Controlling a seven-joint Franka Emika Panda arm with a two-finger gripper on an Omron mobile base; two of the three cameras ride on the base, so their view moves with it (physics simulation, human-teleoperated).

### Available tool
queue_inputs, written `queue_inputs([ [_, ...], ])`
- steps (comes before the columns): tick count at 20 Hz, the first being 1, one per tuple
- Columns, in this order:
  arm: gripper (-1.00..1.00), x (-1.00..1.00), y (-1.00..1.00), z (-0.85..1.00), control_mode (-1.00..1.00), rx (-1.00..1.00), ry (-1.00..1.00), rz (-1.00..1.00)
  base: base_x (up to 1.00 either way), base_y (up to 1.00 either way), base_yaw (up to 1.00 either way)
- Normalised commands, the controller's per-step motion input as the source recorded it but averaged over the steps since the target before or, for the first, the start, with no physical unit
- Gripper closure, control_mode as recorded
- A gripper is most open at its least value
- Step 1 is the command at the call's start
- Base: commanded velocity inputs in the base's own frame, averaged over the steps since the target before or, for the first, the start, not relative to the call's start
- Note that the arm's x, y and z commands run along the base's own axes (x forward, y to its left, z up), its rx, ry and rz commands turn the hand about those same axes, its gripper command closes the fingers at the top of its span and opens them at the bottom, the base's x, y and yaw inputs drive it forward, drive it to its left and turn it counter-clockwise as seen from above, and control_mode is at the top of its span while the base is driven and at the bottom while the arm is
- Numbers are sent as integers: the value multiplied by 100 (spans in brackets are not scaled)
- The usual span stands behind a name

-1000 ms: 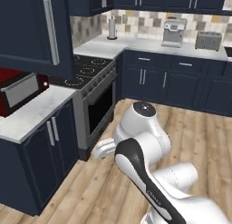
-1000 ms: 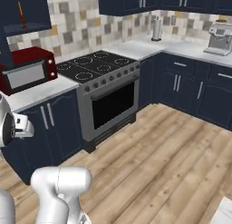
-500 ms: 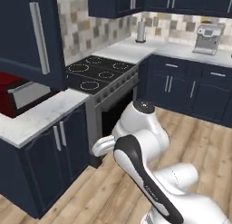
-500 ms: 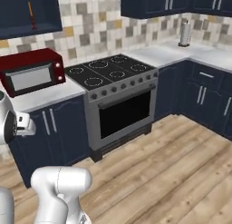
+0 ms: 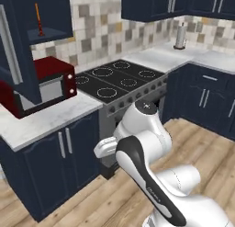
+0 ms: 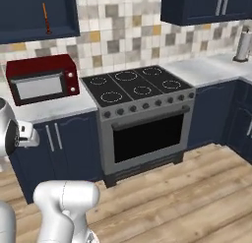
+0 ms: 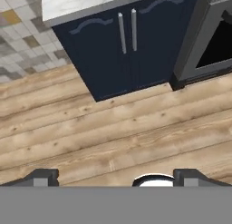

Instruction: Get the candle and the beer from the cabinet and move them to the dining counter.

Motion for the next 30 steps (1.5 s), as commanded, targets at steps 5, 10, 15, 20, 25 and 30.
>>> queue_inputs([
  [5,-100,0,0,0,100,0,0,0,83,-28,41],
  [10,-100,0,0,0,100,0,0,0,91,-13,41],
  [15,-100,0,0,0,100,0,0,0,85,-8,38],
  [20,-100,0,0,0,100,0,0,0,79,0,27],
  [25,-100,0,0,0,100,0,0,0,80,-9,27],
  [30,-100,0,0,0,100,0,0,0,77,-14,25],
])
